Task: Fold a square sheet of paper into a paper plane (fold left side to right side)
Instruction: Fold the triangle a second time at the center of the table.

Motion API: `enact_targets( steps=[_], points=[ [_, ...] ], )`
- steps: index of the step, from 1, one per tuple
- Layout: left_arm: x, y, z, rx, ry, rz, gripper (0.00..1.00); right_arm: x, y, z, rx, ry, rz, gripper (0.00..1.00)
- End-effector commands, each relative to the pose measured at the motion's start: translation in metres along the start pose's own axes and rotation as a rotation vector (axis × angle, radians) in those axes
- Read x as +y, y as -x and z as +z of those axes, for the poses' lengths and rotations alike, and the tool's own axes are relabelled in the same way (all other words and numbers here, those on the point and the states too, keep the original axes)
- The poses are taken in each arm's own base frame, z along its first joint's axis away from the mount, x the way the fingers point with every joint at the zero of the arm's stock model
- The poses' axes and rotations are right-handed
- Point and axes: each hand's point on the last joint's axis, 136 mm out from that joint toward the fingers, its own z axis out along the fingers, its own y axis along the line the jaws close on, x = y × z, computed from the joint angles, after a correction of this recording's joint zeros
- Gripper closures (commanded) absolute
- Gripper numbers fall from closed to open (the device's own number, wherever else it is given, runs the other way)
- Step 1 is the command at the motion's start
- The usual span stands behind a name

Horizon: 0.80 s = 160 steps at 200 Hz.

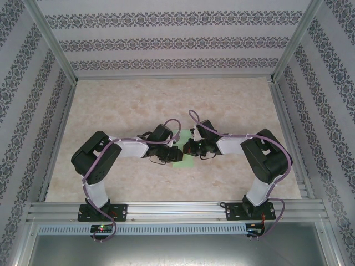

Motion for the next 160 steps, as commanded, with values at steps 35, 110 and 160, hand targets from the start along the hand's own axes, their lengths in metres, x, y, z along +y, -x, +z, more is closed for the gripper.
enact_targets(
  steps=[35, 110, 160],
  points=[
    [0.022, -0.019, -0.007, 0.024, 0.061, -0.004, 0.79, -0.025, -0.01, 0.003, 0.037, -0.105, 0.019, 1.0],
    [0.02, -0.043, -0.03, 0.015, 0.038, -0.001, 0.79, -0.023, -0.006, 0.001, 0.031, -0.112, 0.001, 1.0],
    [0.002, -0.02, -0.059, -0.097, -0.01, 0.007, 0.77, 0.001, 0.015, -0.012, -0.039, -0.04, -0.053, 0.99]
  ],
)
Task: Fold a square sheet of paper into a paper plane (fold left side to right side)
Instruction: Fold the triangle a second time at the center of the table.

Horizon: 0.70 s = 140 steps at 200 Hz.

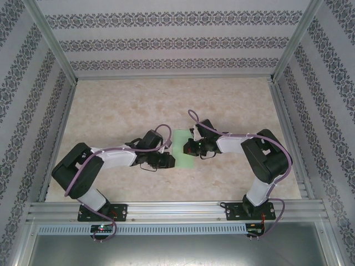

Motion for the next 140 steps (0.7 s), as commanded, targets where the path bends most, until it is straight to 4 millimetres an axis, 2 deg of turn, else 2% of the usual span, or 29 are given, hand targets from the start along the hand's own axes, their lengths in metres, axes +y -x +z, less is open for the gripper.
enact_targets(
  steps=[1, 26, 50, 93, 140],
  points=[
    [-0.002, 0.016, -0.019, -0.069, -0.01, -0.014, 0.77, 0.003, 0.016, -0.011, -0.059, -0.013, -0.038, 0.98],
    [0.004, 0.037, -0.029, -0.147, -0.011, -0.058, 0.72, 0.014, 0.031, -0.033, -0.146, 0.028, -0.064, 0.81],
    [0.007, 0.057, -0.031, -0.209, -0.025, -0.077, 0.65, 0.009, 0.036, -0.054, -0.214, 0.019, -0.074, 0.67],
    [0.001, 0.075, -0.011, -0.177, -0.072, -0.055, 0.58, -0.01, 0.026, -0.074, -0.264, 0.027, -0.047, 0.51],
    [0.002, 0.083, 0.006, -0.149, -0.087, -0.049, 0.56, -0.009, 0.017, -0.088, -0.321, 0.088, -0.042, 0.37]
  ],
)
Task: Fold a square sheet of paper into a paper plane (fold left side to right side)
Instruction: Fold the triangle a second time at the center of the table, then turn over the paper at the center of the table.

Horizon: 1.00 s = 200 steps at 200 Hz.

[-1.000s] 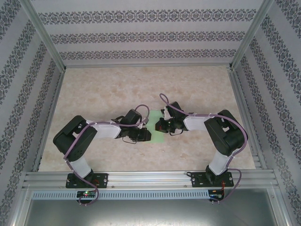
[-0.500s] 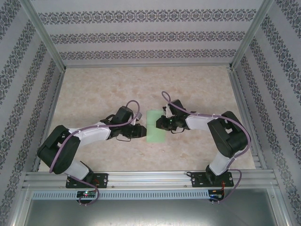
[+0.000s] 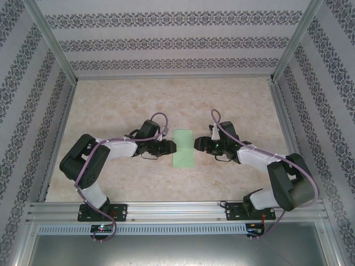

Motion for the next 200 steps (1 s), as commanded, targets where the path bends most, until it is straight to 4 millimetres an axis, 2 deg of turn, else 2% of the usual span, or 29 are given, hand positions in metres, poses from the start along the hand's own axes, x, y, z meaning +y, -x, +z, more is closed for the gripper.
enact_targets(
  steps=[1, 27, 63, 86, 108, 152, 181, 193, 200],
  points=[
    [-0.015, 0.016, 0.004, -0.021, -0.067, 0.032, 0.57, 0.012, 0.009, -0.01, -0.06, 0.062, -0.026, 0.37],
    [-0.012, 0.017, 0.009, -0.016, -0.065, 0.029, 0.63, 0.019, 0.005, -0.016, -0.053, 0.103, -0.034, 0.3],
    [-0.007, 0.018, 0.008, -0.032, -0.037, 0.043, 0.76, 0.026, 0.003, -0.019, -0.048, 0.146, -0.018, 0.12],
    [-0.006, 0.019, 0.003, -0.049, -0.017, 0.057, 0.84, 0.032, 0.002, -0.017, -0.031, 0.189, 0.0, 0.04],
    [-0.005, 0.018, -0.003, -0.062, 0.0, 0.067, 0.85, 0.039, 0.003, -0.012, -0.012, 0.22, 0.014, 0.04],
    [-0.004, 0.019, -0.008, -0.08, 0.016, 0.072, 0.85, 0.049, -0.005, 0.01, 0.064, 0.225, 0.009, 0.17],
    [-0.002, 0.018, -0.009, -0.081, 0.021, 0.068, 0.87, 0.045, -0.007, 0.021, 0.071, 0.193, 0.023, 0.22],
    [-0.002, 0.017, -0.007, -0.076, 0.018, 0.066, 0.82, 0.042, -0.006, 0.02, 0.058, 0.181, 0.026, 0.21],
    [-0.002, 0.018, -0.006, -0.075, 0.015, 0.065, 0.75, 0.042, -0.006, 0.019, 0.055, 0.175, 0.024, 0.21]
  ],
)
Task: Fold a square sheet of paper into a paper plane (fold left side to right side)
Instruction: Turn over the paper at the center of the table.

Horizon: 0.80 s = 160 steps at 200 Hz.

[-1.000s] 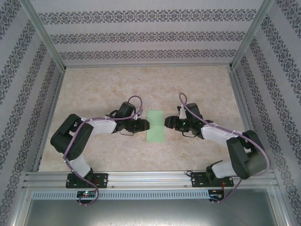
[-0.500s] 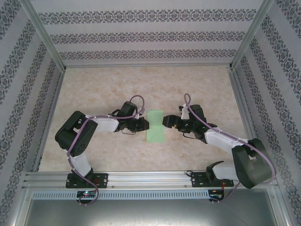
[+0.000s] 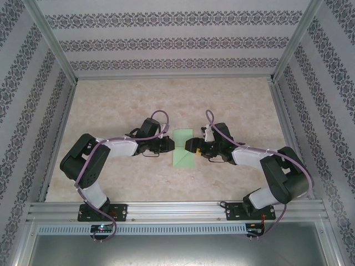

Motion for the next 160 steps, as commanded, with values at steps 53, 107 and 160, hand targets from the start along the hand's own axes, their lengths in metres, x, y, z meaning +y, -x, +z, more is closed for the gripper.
enact_targets(
  steps=[53, 107, 160],
  points=[
    [-0.003, 0.001, 0.012, 0.024, -0.043, 0.001, 0.72, 0.002, 0.01, -0.007, -0.04, -0.031, -0.037, 0.2],
    [-0.001, 0.003, 0.005, 0.006, -0.006, 0.022, 0.91, -0.001, 0.007, -0.001, -0.016, -0.037, -0.016, 0.22],
    [0.001, 0.001, -0.009, -0.017, 0.03, 0.042, 0.94, 0.002, 0.005, 0.01, 0.013, -0.024, -0.006, 0.28]
  ],
)
